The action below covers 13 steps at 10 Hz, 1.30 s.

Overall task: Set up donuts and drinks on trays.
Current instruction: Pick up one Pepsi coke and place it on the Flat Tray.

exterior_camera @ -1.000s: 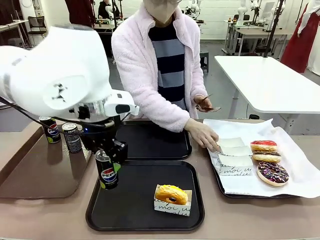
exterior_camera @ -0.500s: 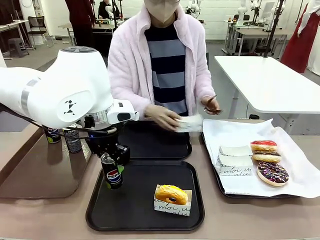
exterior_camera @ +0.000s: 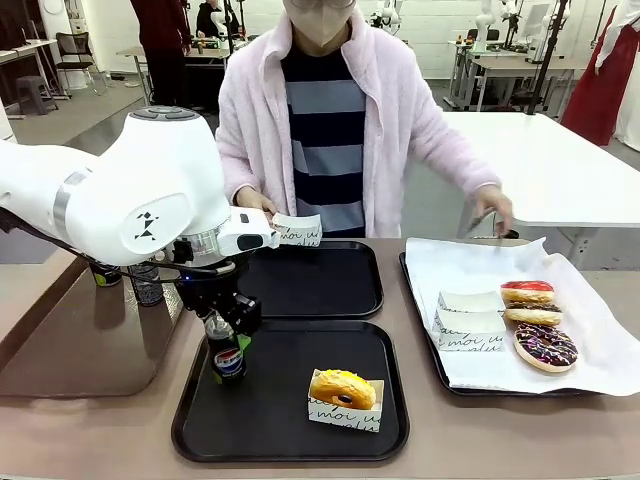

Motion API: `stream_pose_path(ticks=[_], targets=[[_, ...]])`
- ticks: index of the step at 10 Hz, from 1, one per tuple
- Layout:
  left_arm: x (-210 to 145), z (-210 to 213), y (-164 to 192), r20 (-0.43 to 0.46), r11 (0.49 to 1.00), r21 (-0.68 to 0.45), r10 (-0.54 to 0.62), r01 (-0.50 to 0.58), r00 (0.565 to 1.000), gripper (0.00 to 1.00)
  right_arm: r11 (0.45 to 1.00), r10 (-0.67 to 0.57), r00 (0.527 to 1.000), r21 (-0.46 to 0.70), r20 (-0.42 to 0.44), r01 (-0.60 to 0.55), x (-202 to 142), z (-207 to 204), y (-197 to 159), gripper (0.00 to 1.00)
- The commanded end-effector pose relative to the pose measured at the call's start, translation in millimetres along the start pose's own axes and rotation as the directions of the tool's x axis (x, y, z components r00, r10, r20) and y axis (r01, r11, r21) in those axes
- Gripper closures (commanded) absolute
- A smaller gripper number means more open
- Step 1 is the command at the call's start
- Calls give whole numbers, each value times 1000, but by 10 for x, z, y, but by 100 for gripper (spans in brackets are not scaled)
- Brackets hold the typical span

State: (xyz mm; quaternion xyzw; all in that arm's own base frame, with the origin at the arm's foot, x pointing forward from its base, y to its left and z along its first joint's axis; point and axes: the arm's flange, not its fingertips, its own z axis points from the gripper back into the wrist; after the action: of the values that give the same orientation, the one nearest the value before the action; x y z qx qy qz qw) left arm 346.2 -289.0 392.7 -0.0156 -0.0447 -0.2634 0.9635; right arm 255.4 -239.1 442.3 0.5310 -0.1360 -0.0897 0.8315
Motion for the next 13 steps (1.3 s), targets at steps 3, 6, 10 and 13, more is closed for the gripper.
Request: stream_pose_path(ticks=[3,6,10,13], targets=[[20,-41,26,6,1000,12,-9,9,1000,0,1000,14,1000,18,5,-14,9,1,5,0],[29,-47,34,-7,1000,14,-13,13,1000,0,1000,14,1000,18,5,-14,9,1,5,0],[-130,683,-134,14,994,107,15,-17,1000,0,1000,14,1000,18,5,-14,9,1,5,0],[-386,1161,-225,73,992,123,18,-27,997,0,1000,14,1000,18,5,-14,9,1,5,0]])
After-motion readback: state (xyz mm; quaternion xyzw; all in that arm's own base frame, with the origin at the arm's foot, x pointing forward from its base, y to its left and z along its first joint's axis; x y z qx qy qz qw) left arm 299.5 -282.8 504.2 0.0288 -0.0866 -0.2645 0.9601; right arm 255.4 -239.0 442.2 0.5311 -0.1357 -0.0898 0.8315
